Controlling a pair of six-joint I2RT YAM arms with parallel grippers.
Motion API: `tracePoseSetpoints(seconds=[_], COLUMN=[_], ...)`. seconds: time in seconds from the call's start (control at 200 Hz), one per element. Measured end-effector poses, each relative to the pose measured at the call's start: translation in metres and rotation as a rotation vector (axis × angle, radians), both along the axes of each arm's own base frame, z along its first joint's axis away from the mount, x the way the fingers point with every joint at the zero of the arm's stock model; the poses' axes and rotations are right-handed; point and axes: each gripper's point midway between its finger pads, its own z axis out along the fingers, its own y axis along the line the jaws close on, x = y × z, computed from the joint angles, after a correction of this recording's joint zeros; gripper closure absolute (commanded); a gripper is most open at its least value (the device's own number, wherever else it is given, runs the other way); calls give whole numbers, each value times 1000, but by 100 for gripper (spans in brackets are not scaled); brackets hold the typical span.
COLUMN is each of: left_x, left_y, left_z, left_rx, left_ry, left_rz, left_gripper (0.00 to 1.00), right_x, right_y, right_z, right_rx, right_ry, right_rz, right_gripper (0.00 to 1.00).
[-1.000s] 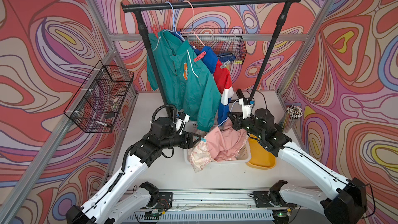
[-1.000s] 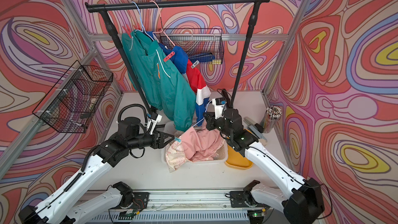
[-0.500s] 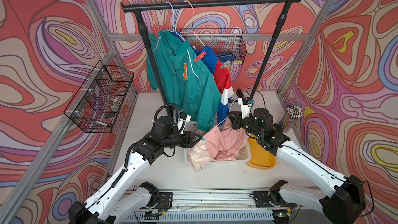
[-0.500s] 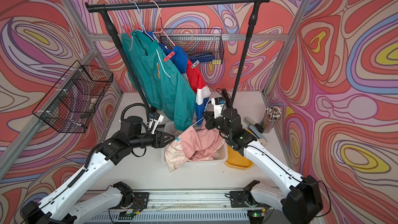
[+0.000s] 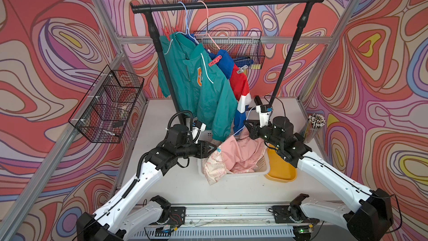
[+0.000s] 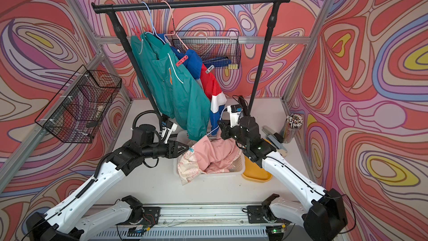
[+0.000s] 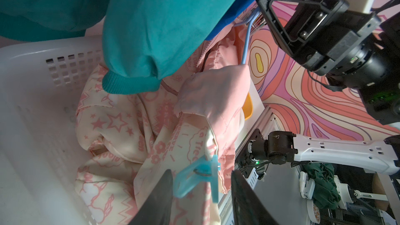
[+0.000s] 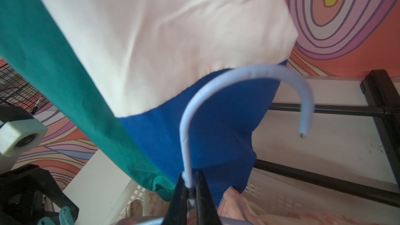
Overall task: Remove the clothespins securing jackets to the hanger
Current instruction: Remove the clothespin from the hanger.
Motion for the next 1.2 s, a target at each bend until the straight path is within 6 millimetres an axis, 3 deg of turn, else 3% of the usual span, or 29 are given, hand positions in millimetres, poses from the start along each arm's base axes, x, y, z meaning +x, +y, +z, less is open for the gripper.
tracePoseSetpoints(seconds=[0.456,0.621,0.836,1.197], left_x=[6,8,8,3], left_y=[-3,-3,-3,4], left_z=[-1,0,1,20], left_rx=[-3,-8,-14,-55], left_ry=[-9,-15,-6,-16], left_rz=[3,5,12,65], left_gripper=[67,76,100,100], right_x=[0,0,-1,1], right_y=[0,0,1,3], right_z=[0,0,0,-2], right_rx=[1,1,1,1], right_ry=[1,1,3,6], right_rz=[2,3,9,10], right_gripper=[100,100,100,100])
